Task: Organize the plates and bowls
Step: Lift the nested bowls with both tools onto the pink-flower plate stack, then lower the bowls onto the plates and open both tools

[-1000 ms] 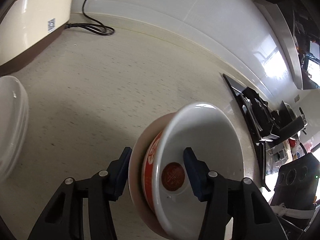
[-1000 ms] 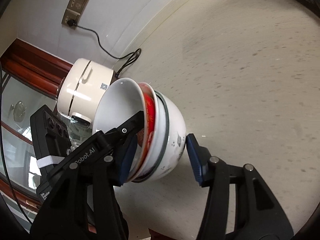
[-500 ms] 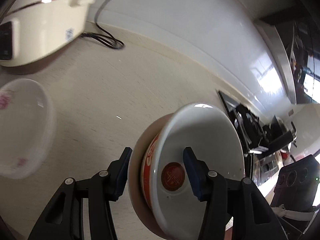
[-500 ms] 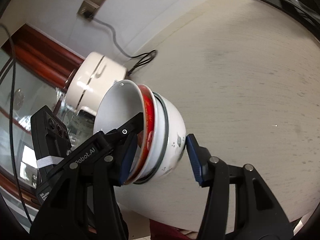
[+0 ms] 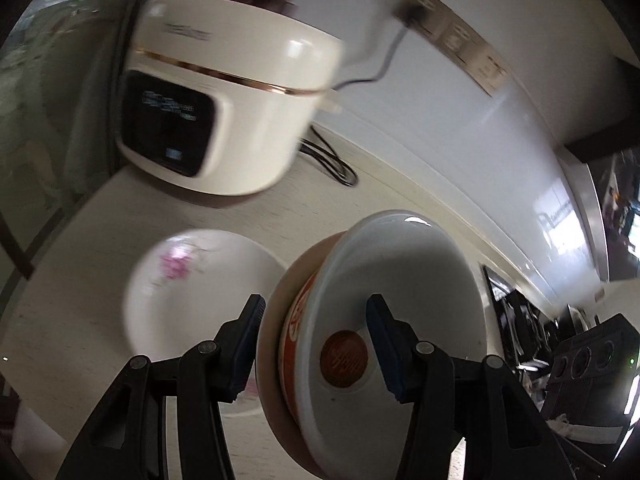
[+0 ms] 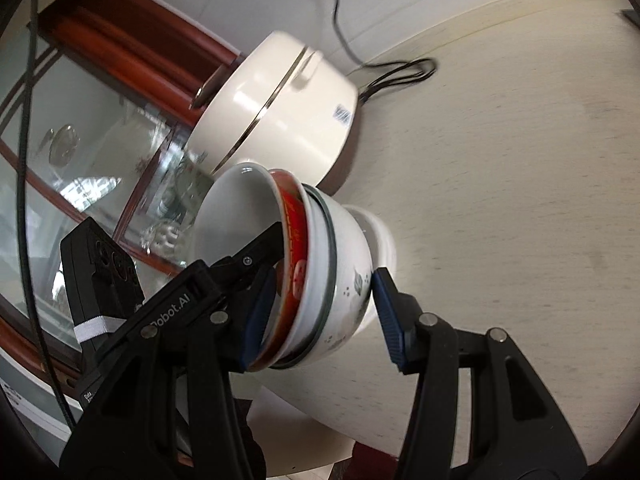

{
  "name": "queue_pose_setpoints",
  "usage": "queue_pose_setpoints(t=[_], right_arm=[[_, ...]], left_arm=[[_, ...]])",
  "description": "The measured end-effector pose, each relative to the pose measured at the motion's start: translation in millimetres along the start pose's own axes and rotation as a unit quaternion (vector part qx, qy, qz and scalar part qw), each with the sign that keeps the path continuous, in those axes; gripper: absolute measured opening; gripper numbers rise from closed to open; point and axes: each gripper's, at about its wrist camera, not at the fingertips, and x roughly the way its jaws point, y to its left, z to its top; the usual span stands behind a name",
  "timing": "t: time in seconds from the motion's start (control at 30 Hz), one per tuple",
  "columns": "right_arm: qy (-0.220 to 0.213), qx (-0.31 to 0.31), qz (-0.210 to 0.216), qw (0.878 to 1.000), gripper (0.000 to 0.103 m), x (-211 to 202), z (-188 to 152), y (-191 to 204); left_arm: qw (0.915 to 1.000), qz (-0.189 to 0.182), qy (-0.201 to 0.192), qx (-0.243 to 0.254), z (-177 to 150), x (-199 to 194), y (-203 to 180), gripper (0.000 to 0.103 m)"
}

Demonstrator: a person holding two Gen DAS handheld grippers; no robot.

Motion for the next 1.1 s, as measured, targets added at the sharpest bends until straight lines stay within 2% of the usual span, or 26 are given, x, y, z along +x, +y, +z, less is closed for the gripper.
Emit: queue_pose_setpoints(t=[0.27,0.6,0.73,0.77,0.8,0.87,0.9,0.93,1.0,1.1], right_arm=[[0.038,-0.007,0.001,0.999,0.054,51,-4,9],[0.066,-0.011,-0.016,0.998,0.054,82,-6,3],[0.069,0.0,-0.009,0.998,0.058,91,-2,-1],[0.064,-0.002,-0.007,0.998,0.06,92,0,0],[0.056,-0.006,-0.007,0.998,0.066,91,2,0],[0.015,-0.02,-0.02,0.999,0.078,79,7,3],[-0.004,-0.027,-0.024,0.999,0.083,72,10,4],[-0.035,-0.038,-0.036,0.998,0.084,59,14,5],[-0.079,-0.046,-0.058,0.994,0.086,38,18,4],[-0.137,-0.059,-0.066,0.987,0.09,-3,19,1]], left_arm=[[0.9993,0.023,-0.003,-0.03,17,18,38,0.052],[0.998,0.029,0.016,-0.054,25,44,70,0.052],[0.9975,0.039,0.0,-0.058,28,43,75,0.051],[0.9974,0.047,-0.011,-0.053,30,40,74,0.054],[0.9972,0.055,-0.022,-0.046,33,37,72,0.056],[0.9965,0.064,-0.037,-0.038,35,32,71,0.074],[0.9959,0.072,-0.044,-0.034,36,31,70,0.078],[0.9947,0.08,-0.057,-0.03,36,27,69,0.082],[0.993,0.082,-0.081,-0.024,35,17,67,0.083],[0.9853,0.1,-0.138,0.001,29,-5,50,0.09]])
